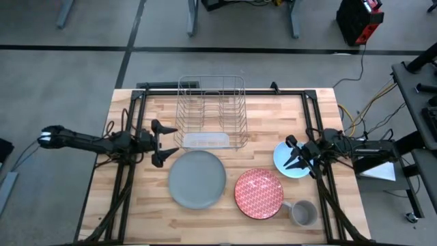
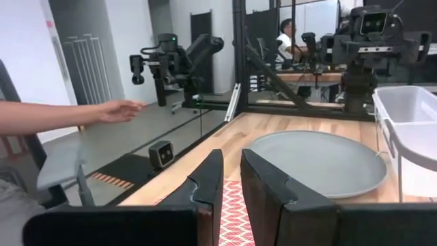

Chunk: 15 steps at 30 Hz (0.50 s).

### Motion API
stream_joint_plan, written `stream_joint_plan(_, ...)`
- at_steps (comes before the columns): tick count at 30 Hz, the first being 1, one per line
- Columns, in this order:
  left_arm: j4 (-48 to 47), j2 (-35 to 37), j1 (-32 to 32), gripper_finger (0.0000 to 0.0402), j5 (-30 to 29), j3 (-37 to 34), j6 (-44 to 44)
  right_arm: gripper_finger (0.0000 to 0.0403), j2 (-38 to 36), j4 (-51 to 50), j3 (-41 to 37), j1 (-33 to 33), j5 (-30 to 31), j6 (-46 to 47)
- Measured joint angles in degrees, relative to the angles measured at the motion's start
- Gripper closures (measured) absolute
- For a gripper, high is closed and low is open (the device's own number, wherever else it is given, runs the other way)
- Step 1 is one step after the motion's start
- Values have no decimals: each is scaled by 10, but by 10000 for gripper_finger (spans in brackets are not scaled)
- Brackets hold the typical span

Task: Sort dishes
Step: Put the gray plate into the dish rack

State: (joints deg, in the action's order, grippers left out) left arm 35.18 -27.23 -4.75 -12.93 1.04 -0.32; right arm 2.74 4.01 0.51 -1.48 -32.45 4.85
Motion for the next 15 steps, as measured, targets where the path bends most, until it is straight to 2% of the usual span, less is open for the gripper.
stream_joint_plan(7, 0, -18, 0, 28, 0, 0, -9, 349, 0, 4, 0, 0, 1, -15)
stream_joint_plan(11, 3, -18, 0, 28, 0, 0, -25, 341, 0, 24, 0, 0, 23, -16)
stream_joint_plan(15, 20, -17, 0, 28, -1, 0, -4, 336, 0, 46, 0, 0, 25, 49)
